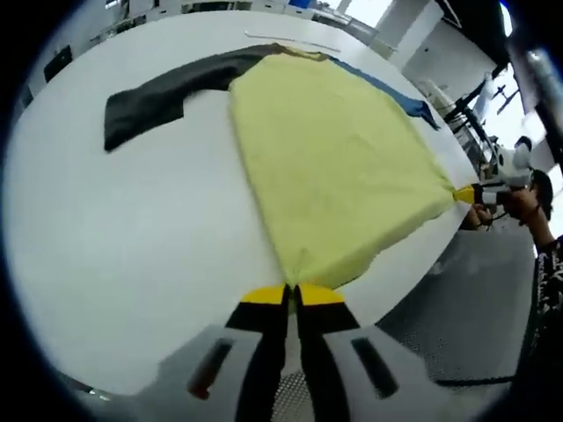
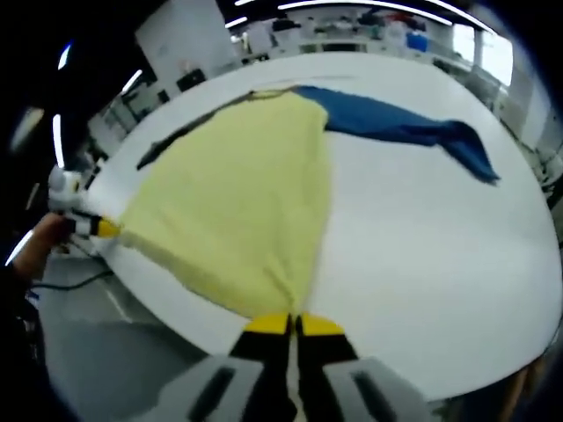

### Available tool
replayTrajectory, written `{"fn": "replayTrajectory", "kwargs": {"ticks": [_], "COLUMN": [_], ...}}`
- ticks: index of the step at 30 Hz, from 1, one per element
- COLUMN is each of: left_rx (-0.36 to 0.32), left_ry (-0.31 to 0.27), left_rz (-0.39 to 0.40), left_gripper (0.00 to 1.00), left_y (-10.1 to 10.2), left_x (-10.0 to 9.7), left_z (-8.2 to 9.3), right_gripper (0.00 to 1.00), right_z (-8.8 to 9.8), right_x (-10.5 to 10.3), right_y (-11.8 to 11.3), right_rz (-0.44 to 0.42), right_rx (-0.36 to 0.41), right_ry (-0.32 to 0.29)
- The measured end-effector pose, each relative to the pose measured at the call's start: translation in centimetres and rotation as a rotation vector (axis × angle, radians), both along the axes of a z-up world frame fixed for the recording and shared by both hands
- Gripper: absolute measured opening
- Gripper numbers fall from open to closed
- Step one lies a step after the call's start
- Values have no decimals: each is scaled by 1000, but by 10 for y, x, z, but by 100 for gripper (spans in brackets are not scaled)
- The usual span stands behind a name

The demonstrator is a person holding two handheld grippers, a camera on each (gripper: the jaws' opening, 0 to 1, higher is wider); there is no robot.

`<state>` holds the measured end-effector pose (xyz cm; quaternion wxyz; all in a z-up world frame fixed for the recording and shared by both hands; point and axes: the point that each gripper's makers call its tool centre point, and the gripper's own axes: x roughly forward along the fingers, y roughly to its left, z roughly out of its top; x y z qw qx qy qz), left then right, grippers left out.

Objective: Fold the garment on the visible template until the final outline fits inside the template.

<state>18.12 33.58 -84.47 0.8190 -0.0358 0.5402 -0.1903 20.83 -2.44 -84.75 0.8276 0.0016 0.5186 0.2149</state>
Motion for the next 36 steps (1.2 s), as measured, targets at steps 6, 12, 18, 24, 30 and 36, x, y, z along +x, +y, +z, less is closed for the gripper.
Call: {"fn": "replayTrajectory", "kwargs": {"ticks": [6, 12, 18, 24, 30, 36], "left_rx": [-1, -47, -70, -22, 15, 53], "left_ry": [12, 4, 24, 41, 35, 5], "left_rz": [68, 105, 134, 97, 76, 50], "left_gripper": [0, 0, 0, 0, 0, 3], "left_y": [5, 4, 7, 4, 4, 7], "left_x": [0, 2, 3, -1, -1, -2], "left_z": [-1, 15, 22, 11, 4, 1], "right_gripper": [0, 0, 0, 0, 0, 0], "right_z": [2, 22, 36, 21, 6, 3], "right_x": [0, 4, 10, 6, 2, 0], "right_y": [0, -2, -1, 0, 0, -2], "right_rz": [-12, -18, -14, 4, 0, 10], "right_rx": [7, 22, 31, 2, -6, -12], "right_ry": [-2, -29, -32, 0, 13, 12]}}
